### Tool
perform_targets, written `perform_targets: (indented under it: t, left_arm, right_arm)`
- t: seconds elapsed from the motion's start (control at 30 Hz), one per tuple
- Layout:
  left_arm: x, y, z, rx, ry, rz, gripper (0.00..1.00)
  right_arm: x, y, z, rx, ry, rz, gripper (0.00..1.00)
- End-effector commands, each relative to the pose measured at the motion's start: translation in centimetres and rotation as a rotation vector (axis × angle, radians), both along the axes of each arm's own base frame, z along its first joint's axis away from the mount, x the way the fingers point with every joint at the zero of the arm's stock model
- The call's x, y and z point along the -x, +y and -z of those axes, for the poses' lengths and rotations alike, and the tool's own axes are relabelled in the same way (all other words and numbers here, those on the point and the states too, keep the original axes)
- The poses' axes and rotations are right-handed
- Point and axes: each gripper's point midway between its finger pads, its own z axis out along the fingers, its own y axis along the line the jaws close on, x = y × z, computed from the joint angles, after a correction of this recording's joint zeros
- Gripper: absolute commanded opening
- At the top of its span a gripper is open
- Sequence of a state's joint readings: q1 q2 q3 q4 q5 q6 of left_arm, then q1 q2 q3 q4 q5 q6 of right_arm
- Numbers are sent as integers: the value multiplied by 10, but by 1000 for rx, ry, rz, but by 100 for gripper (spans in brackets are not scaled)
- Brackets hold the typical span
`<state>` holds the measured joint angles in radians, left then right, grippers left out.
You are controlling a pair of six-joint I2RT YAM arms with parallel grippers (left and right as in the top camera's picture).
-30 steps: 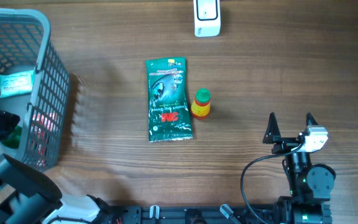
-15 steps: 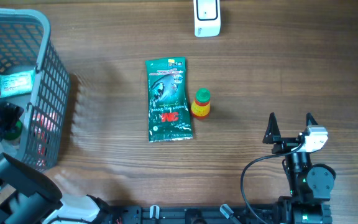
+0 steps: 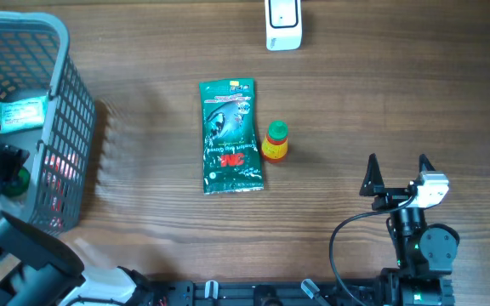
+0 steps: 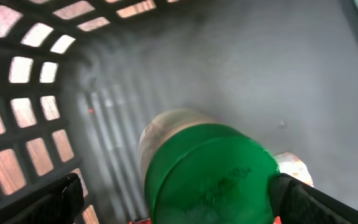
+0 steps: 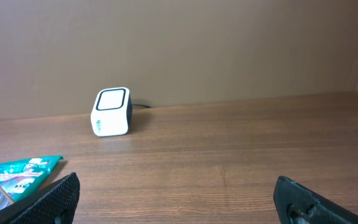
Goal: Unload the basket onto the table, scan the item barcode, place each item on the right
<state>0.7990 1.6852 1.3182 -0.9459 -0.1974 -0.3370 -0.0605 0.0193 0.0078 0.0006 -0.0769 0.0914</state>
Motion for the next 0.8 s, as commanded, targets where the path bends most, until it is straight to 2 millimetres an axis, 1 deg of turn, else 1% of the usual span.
perform_targets:
  t: [0.0, 0.2, 0.27, 0.33, 0.47, 0.63, 0.77]
  left_arm:
    - [16, 4, -16, -43, -12, -42, 100]
    - [23, 7, -50, -120, -87, -67, 100]
    - [24, 6, -58, -136, -104, -67, 100]
    - [21, 5, -60, -134, -124, -65, 100]
    - [7, 4, -54, -97, -177, -52, 100]
    - [5, 7, -38, -63, -161, -88, 100]
    - [4, 8, -18, -21, -121, -90, 100]
  right_arm:
    - [0, -3, 0, 11, -5, 16, 100]
    - [0, -3, 0, 11, -5, 16, 100]
    - [0, -3, 0, 11, -5, 16, 100]
    - [0, -3, 0, 11, -5, 16, 100]
    - [0, -3, 0, 11, -5, 16, 100]
    - [0, -3, 0, 11, -5, 16, 100]
    - [0, -3, 0, 11, -5, 16, 100]
